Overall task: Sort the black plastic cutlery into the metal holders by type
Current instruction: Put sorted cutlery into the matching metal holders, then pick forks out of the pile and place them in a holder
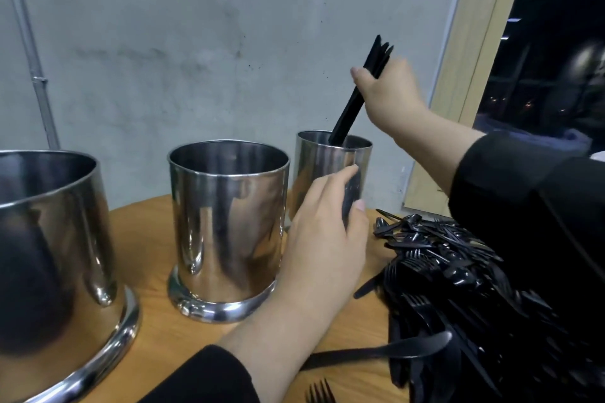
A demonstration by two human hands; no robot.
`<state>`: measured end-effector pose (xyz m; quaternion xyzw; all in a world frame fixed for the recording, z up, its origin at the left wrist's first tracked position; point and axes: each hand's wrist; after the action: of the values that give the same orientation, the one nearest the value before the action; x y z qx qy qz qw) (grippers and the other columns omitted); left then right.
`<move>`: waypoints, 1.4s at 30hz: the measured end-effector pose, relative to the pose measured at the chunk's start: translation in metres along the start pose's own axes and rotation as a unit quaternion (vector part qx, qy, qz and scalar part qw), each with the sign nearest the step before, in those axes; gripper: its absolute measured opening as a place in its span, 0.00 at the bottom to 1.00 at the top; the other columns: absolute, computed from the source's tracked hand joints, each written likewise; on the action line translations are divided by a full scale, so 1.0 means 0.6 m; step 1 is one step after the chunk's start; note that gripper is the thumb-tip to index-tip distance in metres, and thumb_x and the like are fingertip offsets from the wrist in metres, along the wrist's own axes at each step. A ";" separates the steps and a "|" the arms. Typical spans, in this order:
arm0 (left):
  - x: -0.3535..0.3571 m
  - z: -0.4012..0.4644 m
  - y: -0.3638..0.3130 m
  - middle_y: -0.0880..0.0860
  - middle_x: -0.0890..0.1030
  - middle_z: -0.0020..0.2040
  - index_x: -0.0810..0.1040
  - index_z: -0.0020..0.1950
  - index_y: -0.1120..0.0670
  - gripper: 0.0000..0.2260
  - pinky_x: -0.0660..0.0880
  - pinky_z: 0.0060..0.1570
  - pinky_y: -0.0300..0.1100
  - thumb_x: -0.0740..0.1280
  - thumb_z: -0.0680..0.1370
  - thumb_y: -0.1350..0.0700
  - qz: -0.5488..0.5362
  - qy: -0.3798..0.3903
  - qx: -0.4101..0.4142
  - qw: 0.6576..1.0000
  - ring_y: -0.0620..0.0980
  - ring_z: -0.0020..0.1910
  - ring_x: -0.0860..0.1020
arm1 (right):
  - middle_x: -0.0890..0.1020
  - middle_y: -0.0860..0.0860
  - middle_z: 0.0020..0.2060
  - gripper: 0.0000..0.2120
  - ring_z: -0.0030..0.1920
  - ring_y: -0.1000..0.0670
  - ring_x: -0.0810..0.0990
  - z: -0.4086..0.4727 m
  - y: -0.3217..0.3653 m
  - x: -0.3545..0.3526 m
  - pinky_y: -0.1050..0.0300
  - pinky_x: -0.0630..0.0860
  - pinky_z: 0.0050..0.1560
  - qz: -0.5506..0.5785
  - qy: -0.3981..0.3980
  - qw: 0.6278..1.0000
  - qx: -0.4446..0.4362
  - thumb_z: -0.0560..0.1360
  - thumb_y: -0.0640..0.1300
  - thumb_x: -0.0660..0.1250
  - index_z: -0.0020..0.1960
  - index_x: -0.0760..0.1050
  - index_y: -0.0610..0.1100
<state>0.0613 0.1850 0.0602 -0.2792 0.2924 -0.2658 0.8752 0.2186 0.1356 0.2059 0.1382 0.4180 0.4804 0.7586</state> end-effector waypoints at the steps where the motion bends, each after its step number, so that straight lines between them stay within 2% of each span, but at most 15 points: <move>1: -0.001 0.001 0.002 0.40 0.73 0.71 0.71 0.75 0.46 0.19 0.59 0.61 0.22 0.62 0.84 0.54 0.002 0.000 0.001 1.000 0.36 0.69 0.68 | 0.64 0.50 0.28 0.22 0.28 0.48 0.61 0.007 -0.007 0.017 0.53 0.57 0.29 -0.026 0.019 0.999 0.010 0.82 0.52 0.63 0.34 0.59 0.46; 3: -0.002 0.001 0.005 0.40 0.73 0.70 0.71 0.75 0.46 0.19 0.61 0.61 0.26 0.62 0.84 0.54 0.004 0.002 0.002 1.000 0.37 0.68 0.69 | 0.66 0.49 0.29 0.21 0.29 0.47 0.63 0.015 -0.020 0.048 0.53 0.59 0.29 -0.078 0.066 0.994 0.029 0.80 0.51 0.65 0.34 0.61 0.45; 6: -0.003 0.000 0.005 0.40 0.73 0.70 0.71 0.75 0.45 0.19 0.62 0.61 0.28 0.61 0.84 0.53 0.005 0.013 -0.001 1.000 0.36 0.67 0.69 | 0.67 0.49 0.29 0.21 0.28 0.48 0.65 0.021 -0.028 0.070 0.55 0.60 0.29 -0.135 0.099 0.985 0.033 0.78 0.50 0.68 0.34 0.62 0.44; 8: -0.004 0.000 0.004 0.41 0.73 0.70 0.71 0.75 0.45 0.19 0.64 0.63 0.30 0.61 0.84 0.53 0.001 0.019 -0.001 1.000 0.37 0.67 0.69 | 0.68 0.48 0.29 0.22 0.29 0.48 0.66 0.020 -0.028 0.073 0.56 0.62 0.29 -0.147 0.129 0.980 0.034 0.76 0.54 0.72 0.34 0.65 0.43; 11: -0.004 -0.001 0.000 0.42 0.75 0.68 0.72 0.75 0.46 0.18 0.68 0.65 0.34 0.61 0.84 0.54 -0.009 0.023 -0.007 1.000 0.39 0.66 0.71 | 0.72 0.46 0.30 0.26 0.31 0.45 0.70 0.017 -0.029 0.068 0.56 0.66 0.33 -0.164 0.171 0.971 0.026 0.73 0.62 0.73 0.39 0.76 0.37; 14: -0.003 -0.004 -0.001 0.43 0.76 0.66 0.74 0.73 0.48 0.17 0.70 0.65 0.36 0.62 0.84 0.56 -0.018 0.028 -0.010 0.999 0.40 0.64 0.73 | 0.82 0.43 0.36 0.31 0.38 0.41 0.79 0.006 -0.030 0.044 0.51 0.75 0.39 -0.183 0.172 0.968 0.006 0.73 0.63 0.72 0.51 0.82 0.33; 18: -0.002 -0.010 -0.008 0.42 0.77 0.63 0.76 0.70 0.49 0.16 0.65 0.59 0.26 0.61 0.84 0.57 -0.010 0.045 0.008 0.999 0.37 0.61 0.72 | 0.85 0.43 0.47 0.26 0.49 0.42 0.83 -0.033 -0.036 -0.010 0.48 0.80 0.52 -0.162 0.135 0.977 -0.015 0.77 0.62 0.68 0.56 0.82 0.38; 21: -0.004 -0.015 -0.017 0.43 0.78 0.61 0.78 0.68 0.51 0.14 0.70 0.60 0.34 0.62 0.84 0.57 0.001 0.069 0.036 0.997 0.38 0.56 0.73 | 0.84 0.48 0.51 0.22 0.52 0.46 0.81 -0.090 -0.037 -0.064 0.53 0.76 0.50 -0.147 0.092 0.984 -0.036 0.79 0.61 0.64 0.57 0.82 0.44; 24: -0.004 -0.022 -0.034 0.45 0.80 0.59 0.80 0.64 0.52 0.12 0.72 0.62 0.41 0.62 0.84 0.56 0.018 0.115 0.073 0.991 0.40 0.57 0.75 | 0.82 0.55 0.42 0.16 0.43 0.55 0.78 -0.180 -0.043 -0.137 0.59 0.70 0.41 -0.151 0.077 0.983 -0.067 0.80 0.59 0.64 0.54 0.82 0.48; 27: 0.001 -0.044 -0.067 0.45 0.81 0.57 0.81 0.63 0.50 0.11 0.72 0.60 0.44 0.62 0.84 0.52 0.052 0.188 0.120 0.973 0.44 0.57 0.77 | 0.80 0.59 0.37 0.10 0.37 0.62 0.75 -0.289 -0.070 -0.218 0.63 0.69 0.38 -0.160 0.094 0.978 -0.094 0.80 0.56 0.65 0.49 0.82 0.52; 30: 0.011 -0.080 -0.106 0.42 0.79 0.59 0.80 0.63 0.46 0.14 0.72 0.62 0.44 0.60 0.82 0.45 0.086 0.274 0.161 0.944 0.43 0.59 0.76 | 0.81 0.61 0.39 0.10 0.41 0.63 0.78 -0.386 -0.119 -0.293 0.69 0.70 0.41 -0.167 0.129 0.972 -0.106 0.80 0.54 0.65 0.50 0.83 0.51; 33: 0.025 -0.113 -0.137 0.39 0.76 0.63 0.77 0.67 0.43 0.20 0.72 0.64 0.44 0.57 0.81 0.38 0.140 0.348 0.185 0.908 0.41 0.63 0.74 | 0.82 0.62 0.44 0.12 0.46 0.60 0.80 -0.453 -0.177 -0.340 0.69 0.72 0.45 -0.181 0.140 0.966 -0.120 0.80 0.54 0.64 0.52 0.83 0.50; 37: 0.042 -0.130 -0.158 0.41 0.75 0.64 0.75 0.71 0.44 0.24 0.74 0.63 0.47 0.58 0.81 0.34 0.236 0.366 0.208 0.876 0.44 0.64 0.73 | 0.80 0.60 0.50 0.13 0.53 0.58 0.79 -0.477 -0.232 -0.367 0.59 0.76 0.54 -0.230 0.195 0.944 -0.133 0.80 0.55 0.63 0.57 0.82 0.51; 40: 0.051 -0.139 -0.166 0.41 0.74 0.61 0.75 0.70 0.42 0.22 0.75 0.58 0.47 0.59 0.81 0.34 0.273 0.376 0.210 0.860 0.45 0.62 0.73 | 0.78 0.59 0.56 0.17 0.58 0.57 0.75 -0.468 -0.245 -0.374 0.59 0.72 0.62 -0.260 0.228 0.929 -0.128 0.78 0.57 0.63 0.62 0.81 0.52; 42: 0.057 -0.148 -0.167 0.41 0.74 0.61 0.74 0.70 0.42 0.21 0.74 0.57 0.45 0.58 0.82 0.35 0.293 0.389 0.214 0.847 0.45 0.63 0.73 | 0.78 0.58 0.57 0.18 0.59 0.55 0.75 -0.467 -0.249 -0.369 0.59 0.70 0.62 -0.275 0.246 0.920 -0.130 0.77 0.56 0.65 0.63 0.81 0.51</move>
<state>-0.0040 0.0634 0.0522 0.1401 0.6127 -0.1403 0.7650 0.0536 -0.1800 0.0539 -0.2047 0.5468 0.3216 0.7454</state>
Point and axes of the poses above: each hand's wrist, its own z-axis towards the middle knuckle, its own x-axis out of the palm, y = z × x
